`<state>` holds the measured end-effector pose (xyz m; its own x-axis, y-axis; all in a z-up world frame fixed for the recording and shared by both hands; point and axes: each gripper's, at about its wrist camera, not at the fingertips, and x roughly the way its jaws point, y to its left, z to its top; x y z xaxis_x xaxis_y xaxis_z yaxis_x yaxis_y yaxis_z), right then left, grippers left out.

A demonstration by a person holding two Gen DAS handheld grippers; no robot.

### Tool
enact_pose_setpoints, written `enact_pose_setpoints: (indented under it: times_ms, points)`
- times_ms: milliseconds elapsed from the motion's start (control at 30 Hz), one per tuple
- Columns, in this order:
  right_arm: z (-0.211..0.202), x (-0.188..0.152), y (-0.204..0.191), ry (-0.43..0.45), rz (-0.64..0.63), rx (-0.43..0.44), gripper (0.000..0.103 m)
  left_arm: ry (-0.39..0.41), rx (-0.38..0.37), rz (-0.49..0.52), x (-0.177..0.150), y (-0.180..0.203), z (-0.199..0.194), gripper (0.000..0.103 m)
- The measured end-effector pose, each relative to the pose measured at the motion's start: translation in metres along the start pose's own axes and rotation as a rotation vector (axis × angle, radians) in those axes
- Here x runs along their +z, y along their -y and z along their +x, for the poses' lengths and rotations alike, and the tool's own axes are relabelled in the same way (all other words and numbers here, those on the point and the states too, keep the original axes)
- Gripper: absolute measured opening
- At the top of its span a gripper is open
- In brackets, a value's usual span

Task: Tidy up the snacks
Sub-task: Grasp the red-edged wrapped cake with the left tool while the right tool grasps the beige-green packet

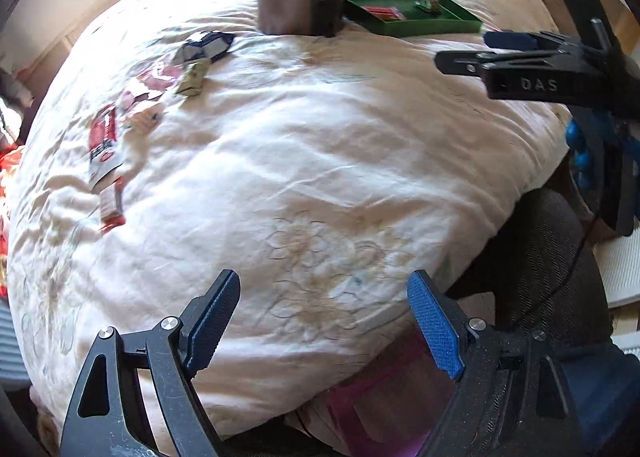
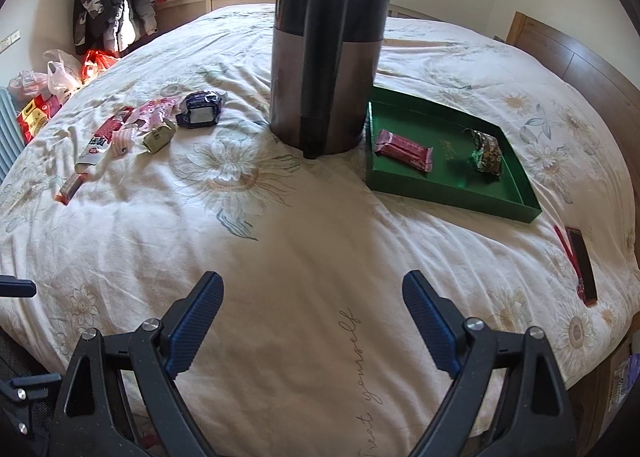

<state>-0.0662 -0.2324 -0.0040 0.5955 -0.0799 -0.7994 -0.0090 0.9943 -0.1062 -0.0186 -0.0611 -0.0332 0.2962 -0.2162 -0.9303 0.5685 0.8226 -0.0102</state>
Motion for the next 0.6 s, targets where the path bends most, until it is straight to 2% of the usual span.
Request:
enact_pose_setpoints:
  times_ms: [167,300,500,600]
  points:
    - [0.013,0.016,-0.035,0.01,-0.027,0.089,0.103,0.055,0.123,-0.087,0.002,-0.044,-0.003,0.082]
    - [0.03,0.033,-0.074,0.008,-0.064,0.163,0.103,0.075,0.184,-0.18,0.003,-0.085,-0.002,0.082]
    - [0.06,0.069,-0.129,0.011,-0.033,0.28,0.103,0.117,0.202,-0.333,-0.001,-0.141,0.002,0.082]
    - [0.079,0.085,-0.146,-0.005,-0.007,0.307,0.103,0.126,0.164,-0.39,0.001,-0.161,0.011,0.082]
